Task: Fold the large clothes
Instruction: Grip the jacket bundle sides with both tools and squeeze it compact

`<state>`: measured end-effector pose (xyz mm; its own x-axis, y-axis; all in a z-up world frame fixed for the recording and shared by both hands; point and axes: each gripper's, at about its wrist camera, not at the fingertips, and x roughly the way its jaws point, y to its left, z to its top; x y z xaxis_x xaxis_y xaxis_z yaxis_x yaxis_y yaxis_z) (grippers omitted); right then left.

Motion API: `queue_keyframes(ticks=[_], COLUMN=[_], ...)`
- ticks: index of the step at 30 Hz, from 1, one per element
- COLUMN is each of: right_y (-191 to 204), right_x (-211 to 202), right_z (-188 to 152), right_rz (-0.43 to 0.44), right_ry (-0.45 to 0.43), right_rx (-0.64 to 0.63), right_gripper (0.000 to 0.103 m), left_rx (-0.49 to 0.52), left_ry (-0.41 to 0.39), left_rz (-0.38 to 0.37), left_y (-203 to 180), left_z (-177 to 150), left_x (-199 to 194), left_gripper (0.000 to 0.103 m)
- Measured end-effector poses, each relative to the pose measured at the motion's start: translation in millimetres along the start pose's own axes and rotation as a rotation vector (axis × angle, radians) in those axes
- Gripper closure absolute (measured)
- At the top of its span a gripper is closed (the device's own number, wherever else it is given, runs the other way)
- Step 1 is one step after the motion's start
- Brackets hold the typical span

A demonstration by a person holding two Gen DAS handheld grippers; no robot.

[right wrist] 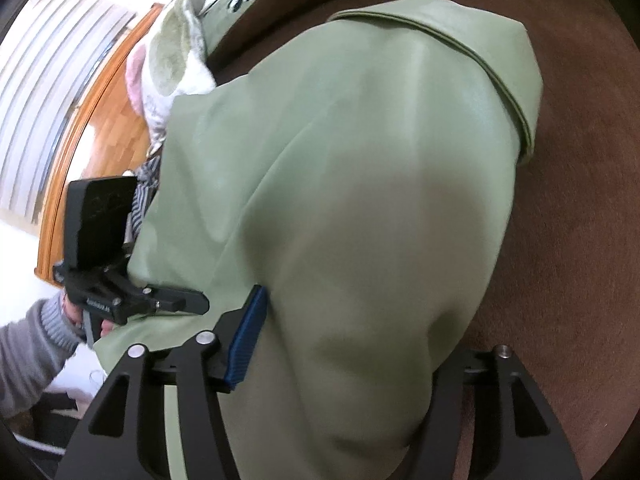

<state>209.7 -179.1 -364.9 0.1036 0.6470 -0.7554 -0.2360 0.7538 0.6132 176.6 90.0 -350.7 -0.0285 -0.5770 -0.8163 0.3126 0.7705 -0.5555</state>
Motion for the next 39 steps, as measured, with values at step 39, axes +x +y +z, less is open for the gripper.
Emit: queue_keyframes(ticks=[39], right_y=[47.3], right_x=[-55.1], right_z=[-0.3], right_rz=[0.008], right_ry=[-0.107], right_rx=[-0.023], right_gripper=[0.083], left_rx=[0.014], left_ry=[-0.145], left_rz=[0.159], left_y=[-35.2], left_z=[-4.9], left_x=[-49.1], left_gripper=[0.078])
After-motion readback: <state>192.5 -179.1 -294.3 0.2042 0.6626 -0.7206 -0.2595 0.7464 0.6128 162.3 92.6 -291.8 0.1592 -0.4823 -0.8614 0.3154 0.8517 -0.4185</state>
